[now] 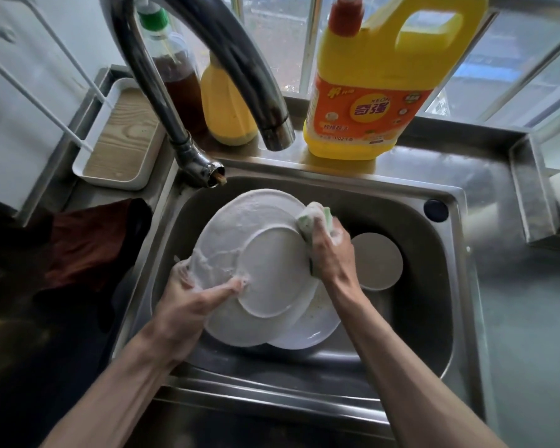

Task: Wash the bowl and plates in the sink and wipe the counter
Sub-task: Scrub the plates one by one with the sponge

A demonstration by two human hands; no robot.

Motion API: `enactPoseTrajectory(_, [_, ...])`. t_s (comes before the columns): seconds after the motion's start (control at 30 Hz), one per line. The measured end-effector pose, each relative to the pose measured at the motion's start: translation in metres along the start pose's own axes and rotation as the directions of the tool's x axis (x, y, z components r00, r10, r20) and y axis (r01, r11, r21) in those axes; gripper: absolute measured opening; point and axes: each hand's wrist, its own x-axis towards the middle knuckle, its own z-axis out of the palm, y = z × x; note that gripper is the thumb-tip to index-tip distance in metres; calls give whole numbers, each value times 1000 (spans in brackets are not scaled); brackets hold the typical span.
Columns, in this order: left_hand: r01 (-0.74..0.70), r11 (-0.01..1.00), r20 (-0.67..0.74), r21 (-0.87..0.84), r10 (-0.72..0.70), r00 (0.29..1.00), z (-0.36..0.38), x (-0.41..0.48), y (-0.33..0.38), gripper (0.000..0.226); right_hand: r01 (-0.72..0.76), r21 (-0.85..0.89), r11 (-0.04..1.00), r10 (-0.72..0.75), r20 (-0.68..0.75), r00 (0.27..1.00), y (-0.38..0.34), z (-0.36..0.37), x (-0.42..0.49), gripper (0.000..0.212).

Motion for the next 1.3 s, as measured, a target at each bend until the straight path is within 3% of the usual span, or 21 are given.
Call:
enactPoseTrajectory(0.07, [11,1000,37,15,-11,999,-1,0,-1,32,-35,66,997,38,-47,998,4,0,-2,57])
enactPoseTrajectory(0.17, [62,995,74,84,-68,995,-10,0,-6,49,31,5,1000,-30,-106,994,4,-4,0,52])
enactPoseTrajectory(0.33, [25,963,105,269,-55,993,-7,20,2,65,329,-317,890,-323,74,944,-11,-8,4,57])
enactPoseTrajectory(0.43, [3,949,154,314,-54,987,4,30,6,58,496,-408,767,-475,158,866,-27,-2,0,49])
enactPoseTrajectory(0.5, [-6,948,158,318,-47,986,15,32,6,43,627,-467,623,-610,212,764,-40,6,-8,43])
enactPoseTrajectory(0.6, [-94,894,56,438,77,995,27,32,1,39,719,-529,451,-750,211,627,-50,27,-24,37])
enactPoseTrajectory(0.67, [-77,902,20,425,75,997,26,27,-2,35,687,-524,503,-755,121,645,-50,31,-25,37])
enactPoseTrajectory(0.73, [-53,946,55,320,37,998,20,18,-4,31,595,-495,633,-679,14,734,-44,23,-21,41])
enactPoseTrajectory(0.83, [-67,955,56,288,52,997,20,7,-3,34,346,-361,866,-406,-102,908,-32,7,-7,47])
enactPoseTrajectory(0.9, [-75,957,27,281,70,997,21,5,-1,28,166,-159,973,-189,-138,972,-22,-3,3,51])
enactPoseTrajectory(0.97, [-59,969,-11,241,63,998,19,4,0,28,21,-41,999,-27,-147,989,-13,-9,9,58])
enactPoseTrajectory(1.03, [-55,973,-16,226,60,998,17,3,2,27,-34,-34,999,29,-135,990,-5,-10,9,61])
enactPoseTrajectory(1.1, [-69,966,11,248,68,998,17,4,4,24,30,-48,998,-36,-140,989,-4,-6,4,52])
enactPoseTrajectory(1.17, [-81,952,54,294,68,996,18,7,4,25,197,-138,971,-216,-143,966,-9,0,-4,50])
enactPoseTrajectory(1.3, [-84,950,69,302,66,995,16,10,2,30,553,-438,709,-605,25,796,-28,15,-15,36])
